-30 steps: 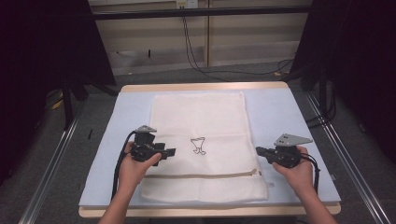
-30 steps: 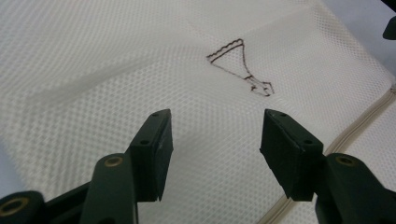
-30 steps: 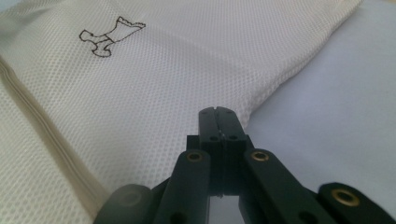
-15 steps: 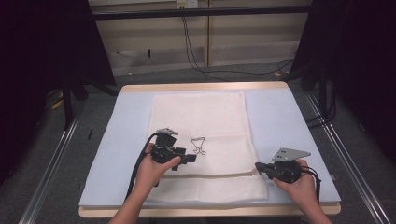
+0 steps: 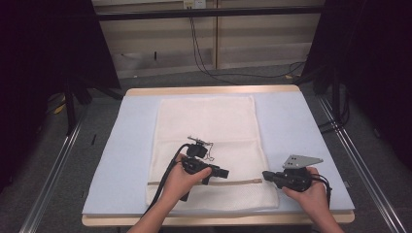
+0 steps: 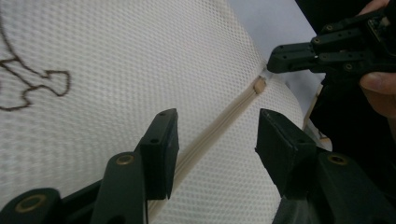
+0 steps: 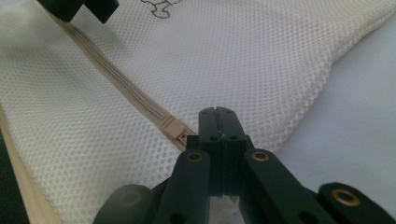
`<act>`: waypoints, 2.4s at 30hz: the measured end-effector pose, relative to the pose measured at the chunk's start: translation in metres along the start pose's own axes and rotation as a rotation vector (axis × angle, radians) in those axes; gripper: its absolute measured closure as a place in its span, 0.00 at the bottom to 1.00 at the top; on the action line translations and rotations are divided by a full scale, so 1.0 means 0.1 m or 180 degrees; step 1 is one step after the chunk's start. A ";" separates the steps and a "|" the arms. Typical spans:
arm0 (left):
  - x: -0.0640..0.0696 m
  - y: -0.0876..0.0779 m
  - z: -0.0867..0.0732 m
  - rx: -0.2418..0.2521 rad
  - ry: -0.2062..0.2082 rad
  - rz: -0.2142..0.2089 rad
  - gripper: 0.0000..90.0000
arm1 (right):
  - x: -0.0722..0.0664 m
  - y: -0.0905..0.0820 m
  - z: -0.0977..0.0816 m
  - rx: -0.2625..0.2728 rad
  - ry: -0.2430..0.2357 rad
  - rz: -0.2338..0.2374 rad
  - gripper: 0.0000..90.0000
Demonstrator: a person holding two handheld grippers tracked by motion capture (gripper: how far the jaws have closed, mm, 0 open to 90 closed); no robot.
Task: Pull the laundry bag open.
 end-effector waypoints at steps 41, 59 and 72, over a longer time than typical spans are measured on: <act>0.34 0.73 -0.07 -0.0249 -0.0277 -0.0079 0.74 | -0.01 0.03 -0.18 -0.0163 -0.0264 -0.0109 1.00; 0.36 0.97 -0.06 -0.0324 -0.0449 0.0018 0.85 | -0.01 0.03 -0.18 -0.0151 -0.0244 -0.0148 1.00; 0.36 1.01 -0.07 -0.0308 -0.0537 -0.0057 0.97 | -0.01 0.04 -0.19 -0.0138 -0.0250 -0.0145 1.00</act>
Point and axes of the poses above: each handheld gripper's, and its own axes: y roughly forward along the jaws, z roughly out of its top, x roughly to its right, the point moved 7 cm from there along y, roughly forward along the jaws, and after that the axes turned 10 degrees about x, right-handed, at the moved point
